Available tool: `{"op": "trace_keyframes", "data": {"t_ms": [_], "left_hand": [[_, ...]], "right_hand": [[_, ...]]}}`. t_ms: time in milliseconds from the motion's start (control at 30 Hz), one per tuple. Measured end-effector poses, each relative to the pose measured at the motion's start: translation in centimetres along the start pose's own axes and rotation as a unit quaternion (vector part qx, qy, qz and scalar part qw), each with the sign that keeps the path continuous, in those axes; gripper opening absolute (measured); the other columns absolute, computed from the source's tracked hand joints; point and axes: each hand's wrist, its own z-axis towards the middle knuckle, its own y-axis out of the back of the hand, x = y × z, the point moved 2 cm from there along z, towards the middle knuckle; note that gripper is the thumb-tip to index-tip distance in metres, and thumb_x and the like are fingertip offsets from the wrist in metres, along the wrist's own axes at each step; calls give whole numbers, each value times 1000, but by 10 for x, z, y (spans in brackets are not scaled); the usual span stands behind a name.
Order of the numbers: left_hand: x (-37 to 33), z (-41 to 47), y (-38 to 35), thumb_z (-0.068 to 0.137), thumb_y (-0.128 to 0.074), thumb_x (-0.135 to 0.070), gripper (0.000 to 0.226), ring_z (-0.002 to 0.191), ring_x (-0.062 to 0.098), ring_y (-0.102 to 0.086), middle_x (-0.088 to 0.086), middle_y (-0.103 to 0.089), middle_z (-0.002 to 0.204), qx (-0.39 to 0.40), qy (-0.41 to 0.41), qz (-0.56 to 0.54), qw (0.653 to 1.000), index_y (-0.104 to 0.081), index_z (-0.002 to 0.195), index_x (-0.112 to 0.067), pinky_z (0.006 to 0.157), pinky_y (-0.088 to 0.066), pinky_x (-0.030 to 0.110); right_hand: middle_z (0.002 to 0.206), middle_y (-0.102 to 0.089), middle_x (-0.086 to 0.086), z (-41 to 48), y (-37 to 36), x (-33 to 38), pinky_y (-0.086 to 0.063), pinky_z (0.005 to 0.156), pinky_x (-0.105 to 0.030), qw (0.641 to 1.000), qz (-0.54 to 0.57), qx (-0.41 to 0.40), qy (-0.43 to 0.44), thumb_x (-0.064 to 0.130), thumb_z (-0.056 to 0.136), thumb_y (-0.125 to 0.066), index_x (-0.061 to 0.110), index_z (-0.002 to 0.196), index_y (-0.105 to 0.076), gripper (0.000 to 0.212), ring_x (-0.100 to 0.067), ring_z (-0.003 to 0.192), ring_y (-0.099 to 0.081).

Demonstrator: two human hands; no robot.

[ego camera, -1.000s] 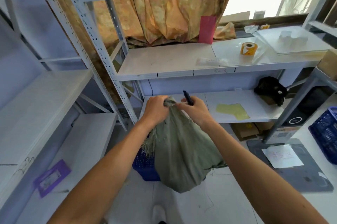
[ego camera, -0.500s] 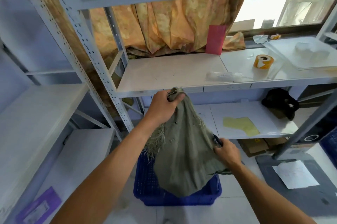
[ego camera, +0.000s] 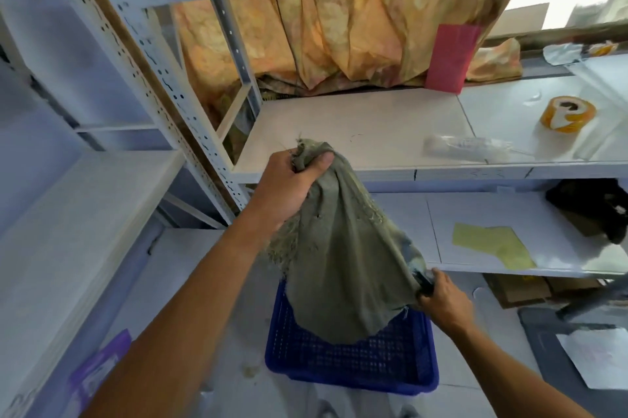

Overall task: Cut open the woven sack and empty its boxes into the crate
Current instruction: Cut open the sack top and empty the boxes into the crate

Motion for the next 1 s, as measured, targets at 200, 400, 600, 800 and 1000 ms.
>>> {"op": "trace_keyframes", "data": {"t_ms": [200,400,600,800,1000], "left_hand": [[4,25,9,96,-68,-20,13,75,7,-74,-4,-76,80,-59,23,-17,998,-74,86,-15,70,-60,22],[62,40,31,95,-70,-31,13,93,16,-71,0,-74,93,-92,96,33,991,-72,85,-22,90,-57,36],[142,31,53,96,-67,-36,16,99,26,-69,7,-74,99,-119,169,85,975,-70,85,-25,96,-55,46],[234,21,84,99,-64,-34,27,105,32,-67,13,-71,112,-119,252,126,952,-70,110,-11,97,-55,50],[333,7,81,102,-55,-23,23,83,29,-64,18,-66,88,-10,316,248,916,-67,89,-10,72,-47,35]], "right_hand": [[89,-71,-11,41,12,2,-56,66,-39,1000,-18,-10,-1,18,89,-53,19,98,-66,15,-33,77,-67],[86,-66,-11,60,13,8,-51,66,-37,1000,-16,-2,19,14,92,-50,16,101,-62,15,-32,78,-63],[86,-67,-11,59,6,6,-55,69,-41,999,-24,17,27,14,90,-51,18,93,-60,10,-33,78,-63],[84,-68,-14,67,12,8,-55,64,-41,997,-63,10,46,21,94,-52,18,94,-59,8,-34,74,-63],[83,-69,-9,72,13,10,-59,63,-44,981,-167,24,93,29,98,-53,20,107,-58,14,-28,67,-65]]}}
